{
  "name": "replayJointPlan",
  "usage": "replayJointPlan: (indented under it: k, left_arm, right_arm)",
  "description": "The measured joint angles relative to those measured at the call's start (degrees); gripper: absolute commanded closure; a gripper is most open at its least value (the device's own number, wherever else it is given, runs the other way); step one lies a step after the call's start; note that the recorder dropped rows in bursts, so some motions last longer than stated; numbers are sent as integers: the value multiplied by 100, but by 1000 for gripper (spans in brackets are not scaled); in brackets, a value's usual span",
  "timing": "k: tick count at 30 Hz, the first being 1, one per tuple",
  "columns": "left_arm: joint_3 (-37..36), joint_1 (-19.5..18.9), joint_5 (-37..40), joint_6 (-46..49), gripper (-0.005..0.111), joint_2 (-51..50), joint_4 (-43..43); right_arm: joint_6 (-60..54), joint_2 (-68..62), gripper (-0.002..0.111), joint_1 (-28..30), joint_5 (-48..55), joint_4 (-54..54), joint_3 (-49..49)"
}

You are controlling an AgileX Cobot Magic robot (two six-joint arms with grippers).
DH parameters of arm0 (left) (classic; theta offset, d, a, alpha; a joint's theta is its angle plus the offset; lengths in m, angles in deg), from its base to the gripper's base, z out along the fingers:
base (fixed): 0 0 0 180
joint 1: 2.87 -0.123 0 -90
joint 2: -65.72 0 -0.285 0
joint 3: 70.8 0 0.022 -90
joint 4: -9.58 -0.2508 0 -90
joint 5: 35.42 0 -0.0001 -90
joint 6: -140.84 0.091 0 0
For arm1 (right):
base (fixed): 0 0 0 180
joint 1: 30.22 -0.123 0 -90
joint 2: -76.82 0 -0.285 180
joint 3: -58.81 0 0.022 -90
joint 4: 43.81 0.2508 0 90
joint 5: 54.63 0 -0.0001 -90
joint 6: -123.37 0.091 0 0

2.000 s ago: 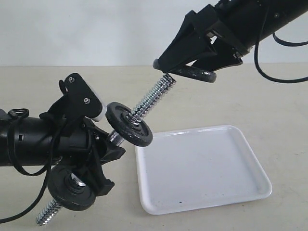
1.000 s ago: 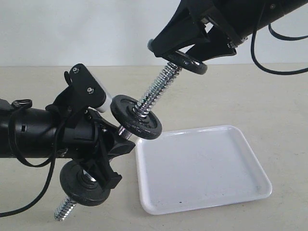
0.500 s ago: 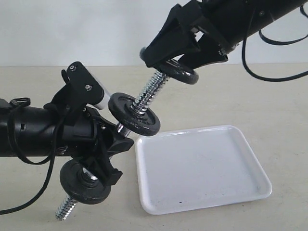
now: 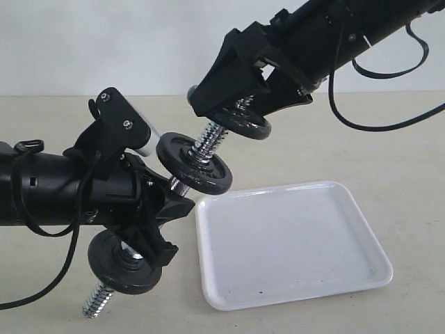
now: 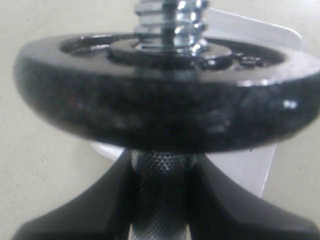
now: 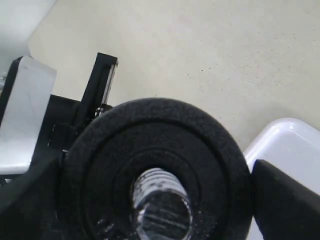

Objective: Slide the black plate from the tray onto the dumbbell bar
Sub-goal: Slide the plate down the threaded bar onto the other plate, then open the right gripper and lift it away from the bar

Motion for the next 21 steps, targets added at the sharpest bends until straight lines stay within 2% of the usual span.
replayJointPlan:
  k: [3, 5, 9, 11, 20, 21]
  left_arm:
    - [0, 0, 0, 0, 102, 0, 0]
    - [0, 0, 0, 10, 102, 0, 0]
    - [0, 10, 35, 10, 102, 0, 0]
    - [0, 10, 35, 10, 102, 0, 0]
    - [0, 10, -35, -63, 102, 0, 48]
    - [0, 10, -46, -76, 102, 0, 60]
  right_arm:
    - [0, 0, 100, 0, 0, -57, 0]
    - [0, 0, 87, -21, 0, -153, 0]
    - [29, 0, 51, -58, -11, -278, 0]
    - [86, 0, 39, -58, -23, -289, 0]
    - [325, 0, 36, -107, -404, -341, 0]
    - [325, 0, 34, -107, -473, -368, 0]
